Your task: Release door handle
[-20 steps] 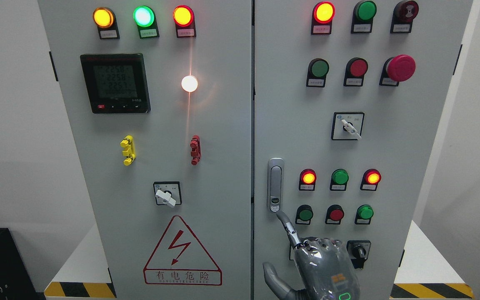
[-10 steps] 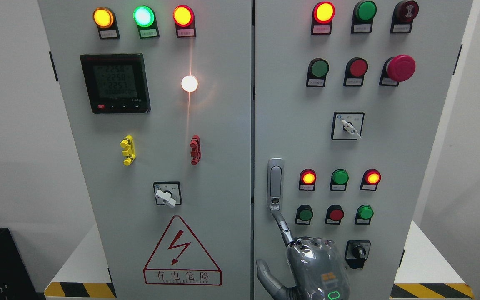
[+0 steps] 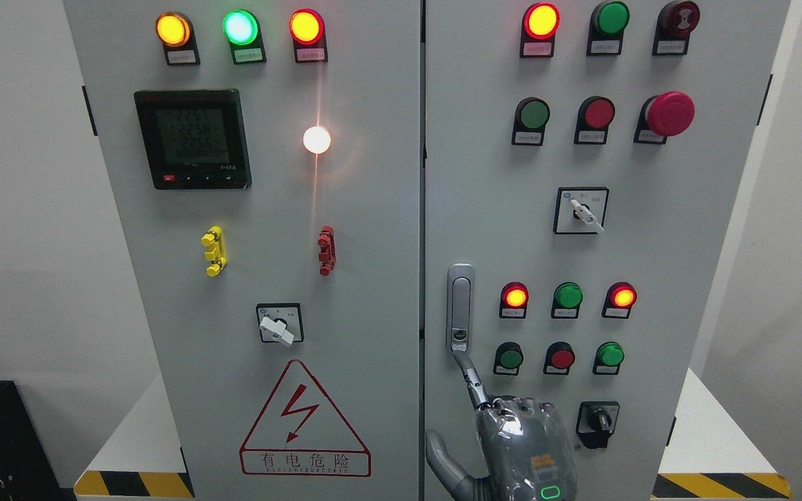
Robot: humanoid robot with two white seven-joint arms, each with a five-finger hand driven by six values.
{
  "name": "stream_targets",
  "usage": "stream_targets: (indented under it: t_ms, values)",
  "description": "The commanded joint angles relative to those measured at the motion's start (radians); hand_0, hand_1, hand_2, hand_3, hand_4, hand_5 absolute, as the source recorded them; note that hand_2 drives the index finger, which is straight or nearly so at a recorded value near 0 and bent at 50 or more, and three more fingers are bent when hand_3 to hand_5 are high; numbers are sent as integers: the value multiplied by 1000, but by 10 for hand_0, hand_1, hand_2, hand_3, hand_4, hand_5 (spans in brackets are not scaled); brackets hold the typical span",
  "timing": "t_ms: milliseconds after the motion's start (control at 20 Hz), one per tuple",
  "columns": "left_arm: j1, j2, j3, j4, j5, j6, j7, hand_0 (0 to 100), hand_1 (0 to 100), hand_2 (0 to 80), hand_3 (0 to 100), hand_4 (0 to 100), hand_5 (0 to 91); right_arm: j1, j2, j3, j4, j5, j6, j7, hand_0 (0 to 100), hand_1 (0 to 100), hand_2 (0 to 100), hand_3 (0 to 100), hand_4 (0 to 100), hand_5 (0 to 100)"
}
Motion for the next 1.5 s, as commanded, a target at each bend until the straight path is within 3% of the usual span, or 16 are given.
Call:
stream_targets:
  t_ms: [0, 1452]
  values:
    - [0, 0, 0, 0, 0, -1, -1, 120, 556, 0, 0, 0, 0, -24, 9, 14, 36, 0, 4, -1, 480, 175, 0, 897, 952, 1000]
    - [0, 0, 0, 0, 0, -1, -1, 120, 556, 0, 0, 0, 0, -82, 9, 0, 100, 2, 65, -7, 479, 173, 0, 924, 953, 1000]
